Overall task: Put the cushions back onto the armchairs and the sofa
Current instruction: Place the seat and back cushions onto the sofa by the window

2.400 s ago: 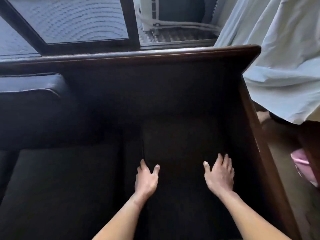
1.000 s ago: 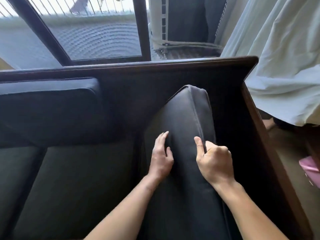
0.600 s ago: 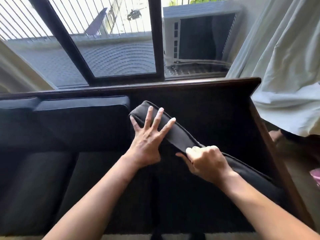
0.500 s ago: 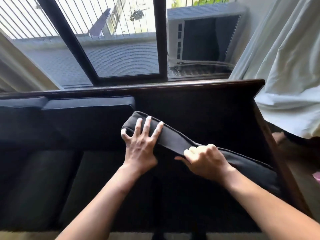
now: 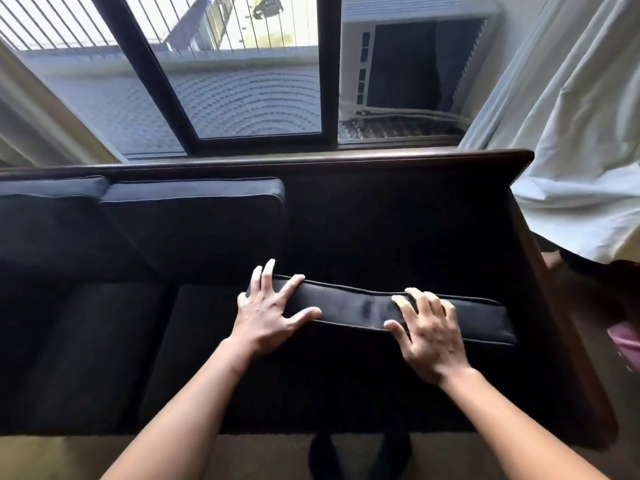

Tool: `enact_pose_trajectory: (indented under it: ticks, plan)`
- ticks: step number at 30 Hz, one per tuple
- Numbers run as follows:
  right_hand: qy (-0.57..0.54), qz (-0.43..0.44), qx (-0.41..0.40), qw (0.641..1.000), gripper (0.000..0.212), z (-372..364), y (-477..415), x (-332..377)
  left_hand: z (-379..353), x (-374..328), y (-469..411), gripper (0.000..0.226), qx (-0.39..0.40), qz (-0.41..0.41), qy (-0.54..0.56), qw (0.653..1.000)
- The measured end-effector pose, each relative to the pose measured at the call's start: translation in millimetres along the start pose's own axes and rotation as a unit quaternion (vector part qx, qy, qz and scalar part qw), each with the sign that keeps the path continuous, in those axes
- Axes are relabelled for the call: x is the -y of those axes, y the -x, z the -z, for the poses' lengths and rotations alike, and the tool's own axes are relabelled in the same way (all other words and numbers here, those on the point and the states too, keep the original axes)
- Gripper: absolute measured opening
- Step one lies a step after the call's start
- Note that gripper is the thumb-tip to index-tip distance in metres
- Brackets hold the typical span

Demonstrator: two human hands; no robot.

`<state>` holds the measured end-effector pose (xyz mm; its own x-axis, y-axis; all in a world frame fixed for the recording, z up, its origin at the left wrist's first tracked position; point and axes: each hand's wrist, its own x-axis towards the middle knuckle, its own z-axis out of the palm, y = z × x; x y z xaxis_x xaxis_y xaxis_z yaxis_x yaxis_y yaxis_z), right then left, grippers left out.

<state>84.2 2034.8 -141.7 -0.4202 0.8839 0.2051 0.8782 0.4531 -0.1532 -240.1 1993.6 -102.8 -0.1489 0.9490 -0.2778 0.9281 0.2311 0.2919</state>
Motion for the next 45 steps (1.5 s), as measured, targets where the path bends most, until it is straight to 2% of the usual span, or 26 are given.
enact_pose_trajectory:
  ticks: [4,6,7,8,10,13,14,16,20,28,34,37,41,45]
  plan:
    - [-0.004,-0.208,-0.004,0.978,0.055,4,16,-39,-1,13,-12,0.087,-0.066,0.011,0.052,0.996]
    - [-0.045,-0.314,-0.035,0.948,0.053,5,20,-54,-5,12,-16,0.081,-0.109,0.057,0.108,0.986]
    - [-0.086,-0.36,-0.059,0.927,0.053,6,20,-59,-5,11,-19,0.086,-0.132,0.091,0.155,0.975]
    - [-0.14,-0.406,-0.087,0.899,0.053,5,19,-63,-6,11,-23,0.093,-0.148,0.124,0.206,0.959]
    - [-0.254,-0.495,-0.148,0.817,0.052,1,17,-66,-8,15,-30,0.095,-0.152,0.175,0.302,0.925]
    - [-0.361,-0.578,-0.238,0.692,0.057,-8,11,-67,-16,18,-32,0.074,-0.163,0.225,0.435,0.856]
    - [-0.375,-0.59,-0.255,0.668,0.058,-11,8,-67,-20,16,-33,0.068,-0.173,0.234,0.465,0.836]
    - [-0.385,-0.598,-0.274,0.647,0.056,-16,-2,-67,-24,13,-38,0.061,-0.198,0.25,0.499,0.806]
    - [-0.387,-0.585,-0.298,0.648,0.056,-19,-31,-74,-23,6,-61,0.059,-0.227,0.296,0.527,0.763]
    - [-0.375,-0.547,-0.313,0.68,0.059,-8,-112,-127,-16,-28,-110,0.064,-0.271,0.331,0.548,0.719]
    - [-0.382,-0.519,-0.309,0.699,0.061,4,-179,-193,1,-80,-180,0.058,-0.285,0.305,0.55,0.723]
    - [-0.375,-0.514,-0.31,0.707,0.06,7,-207,-225,3,-103,-217,0.063,-0.283,0.313,0.543,0.725]
    - [-0.366,-0.524,-0.299,0.708,0.068,-1,-239,-266,-1,-132,-260,0.062,-0.278,0.313,0.551,0.722]
    - [-0.358,-0.523,-0.274,0.723,0.061,-10,-263,-299,-8,-153,-295,0.057,-0.273,0.301,0.554,0.726]
